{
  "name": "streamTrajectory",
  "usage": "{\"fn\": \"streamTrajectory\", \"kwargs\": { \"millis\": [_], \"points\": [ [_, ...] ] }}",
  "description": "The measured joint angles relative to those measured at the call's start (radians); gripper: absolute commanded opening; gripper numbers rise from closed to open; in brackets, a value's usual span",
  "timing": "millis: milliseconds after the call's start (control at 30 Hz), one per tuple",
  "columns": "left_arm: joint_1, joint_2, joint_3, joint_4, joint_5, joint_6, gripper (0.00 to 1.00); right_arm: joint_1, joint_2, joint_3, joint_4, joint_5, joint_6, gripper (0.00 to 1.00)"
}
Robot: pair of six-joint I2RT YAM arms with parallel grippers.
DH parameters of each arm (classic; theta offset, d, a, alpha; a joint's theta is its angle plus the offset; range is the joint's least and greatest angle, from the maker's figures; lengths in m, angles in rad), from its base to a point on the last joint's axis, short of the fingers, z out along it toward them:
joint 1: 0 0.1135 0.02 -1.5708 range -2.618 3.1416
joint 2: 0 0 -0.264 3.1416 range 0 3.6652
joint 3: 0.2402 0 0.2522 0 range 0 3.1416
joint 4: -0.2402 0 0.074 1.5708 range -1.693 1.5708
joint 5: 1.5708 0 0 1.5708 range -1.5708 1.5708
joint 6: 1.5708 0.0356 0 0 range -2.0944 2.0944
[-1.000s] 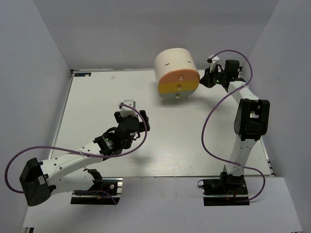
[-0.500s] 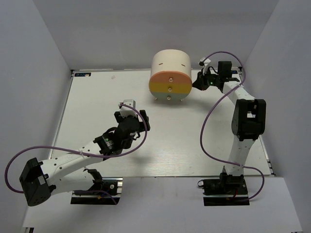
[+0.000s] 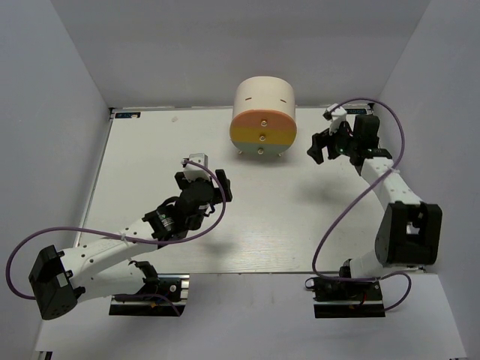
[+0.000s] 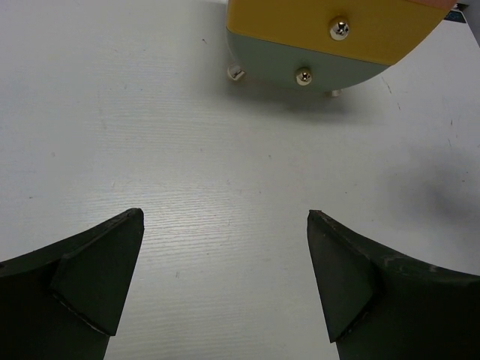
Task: Sort the stationery into containers
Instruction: Reset both arms
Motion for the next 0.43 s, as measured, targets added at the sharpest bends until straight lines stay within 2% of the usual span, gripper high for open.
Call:
{"fn": "streamTrajectory", "kwargs": {
  "millis": [267,433],
  "points": [
    [0.0,0.0,0.0,0.0,0.022,0.001,1.0,0.01,-0.177,-0.023,-0.047,0.013,0.127,0.9],
    [0.0,-0.012,0.0,-0.003,0.059,-0.001,1.0,0.01,-0.252,-0.098,-0.07,0.044,0.172,0.9]
  ]
}}
